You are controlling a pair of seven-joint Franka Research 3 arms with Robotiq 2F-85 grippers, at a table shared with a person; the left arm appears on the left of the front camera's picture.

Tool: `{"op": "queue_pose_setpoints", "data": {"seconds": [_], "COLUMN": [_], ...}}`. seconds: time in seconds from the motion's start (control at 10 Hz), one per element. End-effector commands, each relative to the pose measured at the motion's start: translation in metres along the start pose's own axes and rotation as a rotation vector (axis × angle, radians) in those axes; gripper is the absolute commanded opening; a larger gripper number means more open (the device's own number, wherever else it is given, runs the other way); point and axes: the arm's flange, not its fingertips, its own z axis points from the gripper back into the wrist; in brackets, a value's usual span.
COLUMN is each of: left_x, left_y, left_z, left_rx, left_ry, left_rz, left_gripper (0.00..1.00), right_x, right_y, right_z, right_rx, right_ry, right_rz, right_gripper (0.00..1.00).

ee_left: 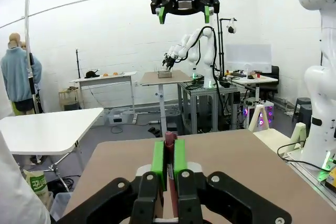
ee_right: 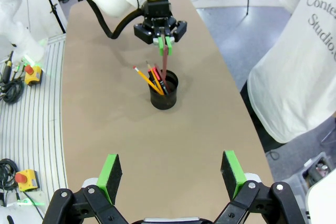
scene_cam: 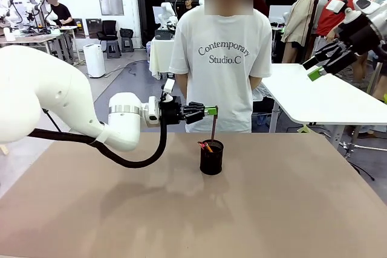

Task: Place the pens into the pen holder.
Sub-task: Pick up a writing instrument from the table and place it into the Pen holder.

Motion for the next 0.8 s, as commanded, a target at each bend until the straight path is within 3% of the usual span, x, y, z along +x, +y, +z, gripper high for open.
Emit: {"op": "queue_pose_setpoints", "data": {"seconds": [0.0, 0.2, 0.7], "left_x": [-0.006, -0.018, -0.02], "left_y": [0.012, 0.017, 0.016], "left_z": [0.003, 0.005, 0.003], "left_rx": [-0.04, -0.055, -0.076], "left_ry": [-0.008, -0.009, -0.017], "left_rz": [0.0, 0.002, -0.003], "left_gripper": [0.0, 0.0, 0.98], "right_x": [0.001, 0.001, 0.001], "right_y": [0.001, 0.001, 0.001], "right_z": [0.001, 0.001, 0.001], "right_rx": [-0.002, -0.002, -0.002], "right_ry": [0.0, 0.0, 0.0], "right_rz": [-0.005, -0.005, -0.005], "right_gripper": [1.0, 1.0, 1.0]}}
